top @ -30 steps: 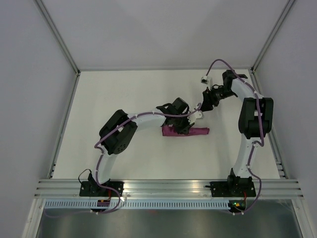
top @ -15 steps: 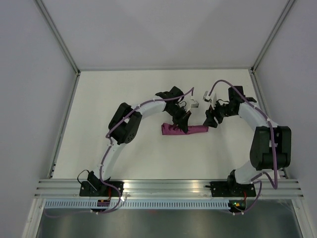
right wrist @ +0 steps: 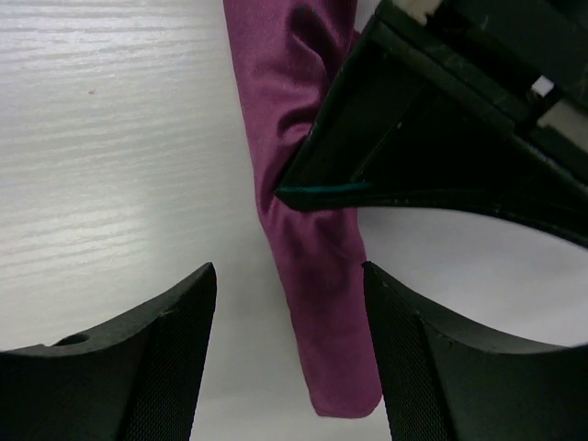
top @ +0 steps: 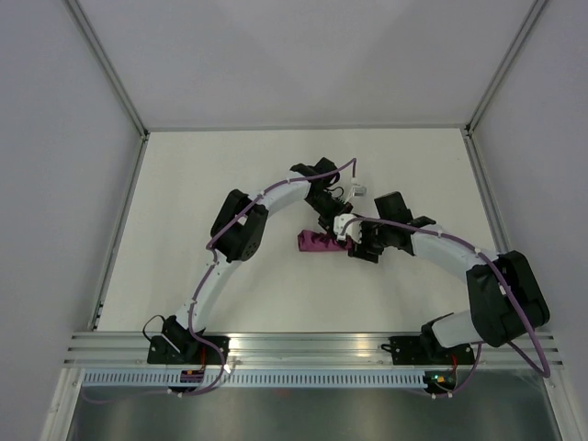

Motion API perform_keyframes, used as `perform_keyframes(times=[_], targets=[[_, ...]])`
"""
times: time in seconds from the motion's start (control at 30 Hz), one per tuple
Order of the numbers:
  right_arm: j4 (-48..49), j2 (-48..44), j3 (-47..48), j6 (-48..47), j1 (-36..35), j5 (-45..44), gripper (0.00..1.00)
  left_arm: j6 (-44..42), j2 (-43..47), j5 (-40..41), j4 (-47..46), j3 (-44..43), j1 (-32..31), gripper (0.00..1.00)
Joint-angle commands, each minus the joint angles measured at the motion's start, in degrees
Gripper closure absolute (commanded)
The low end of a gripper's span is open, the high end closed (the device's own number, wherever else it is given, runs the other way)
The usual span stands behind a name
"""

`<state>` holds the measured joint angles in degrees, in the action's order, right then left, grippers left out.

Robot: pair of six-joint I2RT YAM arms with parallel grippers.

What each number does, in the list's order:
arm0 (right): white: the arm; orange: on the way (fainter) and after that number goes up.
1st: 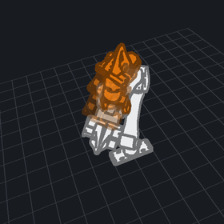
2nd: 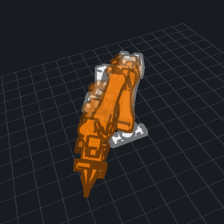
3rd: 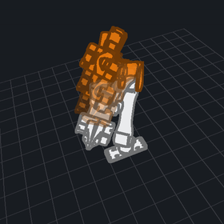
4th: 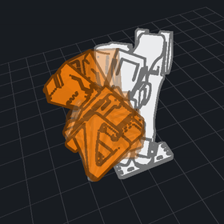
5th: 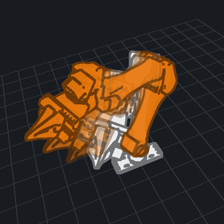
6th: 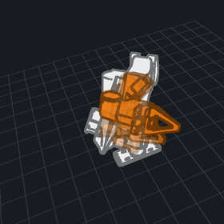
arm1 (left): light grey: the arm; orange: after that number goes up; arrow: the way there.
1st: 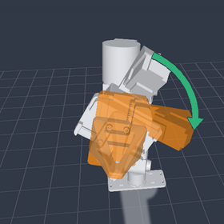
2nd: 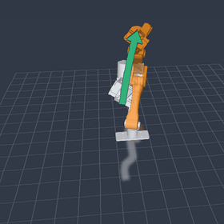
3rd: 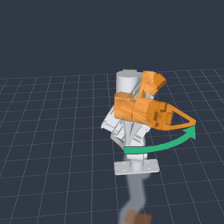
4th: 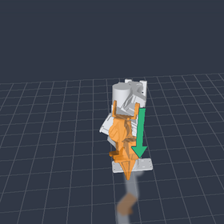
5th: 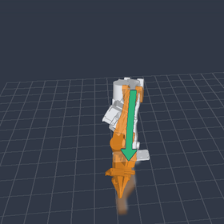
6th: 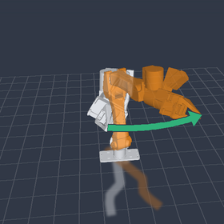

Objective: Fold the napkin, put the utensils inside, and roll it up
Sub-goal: Roll the napkin at the center of the board.

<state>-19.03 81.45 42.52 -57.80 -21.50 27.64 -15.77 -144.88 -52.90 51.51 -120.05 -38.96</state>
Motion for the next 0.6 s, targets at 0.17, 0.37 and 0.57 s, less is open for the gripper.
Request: perform_keyframes(times=[0.17, 0.37, 0.57], targets=[[7.16, 5.47, 0.01, -2.14, -6.27, -7.59, 0.31, 0.56, -4.01, 0.44, 6.85, -2.29, 0.11, 0.95], [5.85, 8.55, 1.5, -1.88, -7.24, -9.44, 0.47, 0.13, -3.92, -0.18, 7.29, -2.29, 0.29, 0.94], [2.69, 11.01, 3.88, -0.56, -7.24, -10.59, 0.71, 0.21, -2.69, -0.8, 7.03, -3.0, 0.99, 0.73]])
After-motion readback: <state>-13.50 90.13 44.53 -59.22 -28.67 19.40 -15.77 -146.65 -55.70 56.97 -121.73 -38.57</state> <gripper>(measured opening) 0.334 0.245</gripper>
